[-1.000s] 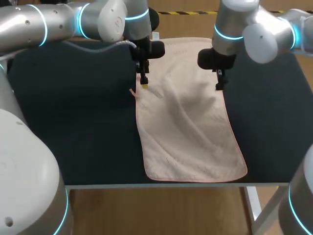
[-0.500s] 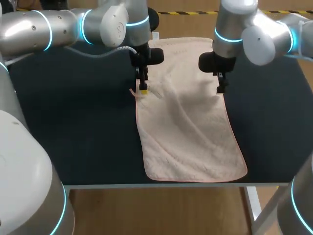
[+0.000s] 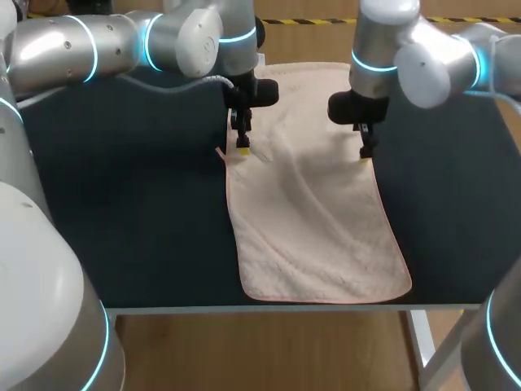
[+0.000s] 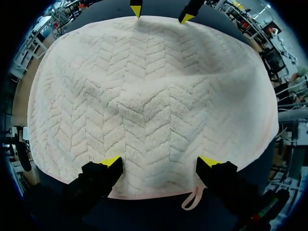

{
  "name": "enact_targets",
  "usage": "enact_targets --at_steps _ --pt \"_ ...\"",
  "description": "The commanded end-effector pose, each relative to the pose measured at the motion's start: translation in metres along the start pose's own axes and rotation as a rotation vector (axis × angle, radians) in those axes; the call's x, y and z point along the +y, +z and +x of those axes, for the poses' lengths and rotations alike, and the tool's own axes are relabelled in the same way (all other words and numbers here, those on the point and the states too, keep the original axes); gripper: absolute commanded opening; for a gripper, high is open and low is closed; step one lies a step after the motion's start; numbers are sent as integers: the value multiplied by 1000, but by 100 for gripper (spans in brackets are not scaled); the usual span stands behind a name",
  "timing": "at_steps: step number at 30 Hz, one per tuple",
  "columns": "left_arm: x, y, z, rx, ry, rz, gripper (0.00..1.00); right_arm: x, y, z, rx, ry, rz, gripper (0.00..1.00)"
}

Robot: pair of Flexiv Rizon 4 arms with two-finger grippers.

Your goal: Fold the towel

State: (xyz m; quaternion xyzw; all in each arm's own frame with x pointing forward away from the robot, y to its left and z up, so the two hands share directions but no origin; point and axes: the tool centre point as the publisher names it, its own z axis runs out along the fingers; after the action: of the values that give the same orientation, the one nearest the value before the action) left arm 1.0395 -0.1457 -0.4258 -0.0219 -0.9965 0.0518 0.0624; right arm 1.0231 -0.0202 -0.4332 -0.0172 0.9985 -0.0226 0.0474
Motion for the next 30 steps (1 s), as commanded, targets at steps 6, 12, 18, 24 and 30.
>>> enact_targets --at_steps 6,12,18,24,30 --pt "2 8 1 8 -3 -9 100 0 21 -9 32 -3 -9 100" --pt "3 14 1 18 -7 -16 100 0 25 -11 32 -5 -15 100" --pt "4 19 1 18 -23 -19 17 2 24 -10 35 -15 -13 100" --pt "3 24 2 25 -25 -14 0 0 23 -7 38 -19 -8 100" --pt "4 24 3 22 -22 -4 0 -3 20 -6 36 -19 0 0"
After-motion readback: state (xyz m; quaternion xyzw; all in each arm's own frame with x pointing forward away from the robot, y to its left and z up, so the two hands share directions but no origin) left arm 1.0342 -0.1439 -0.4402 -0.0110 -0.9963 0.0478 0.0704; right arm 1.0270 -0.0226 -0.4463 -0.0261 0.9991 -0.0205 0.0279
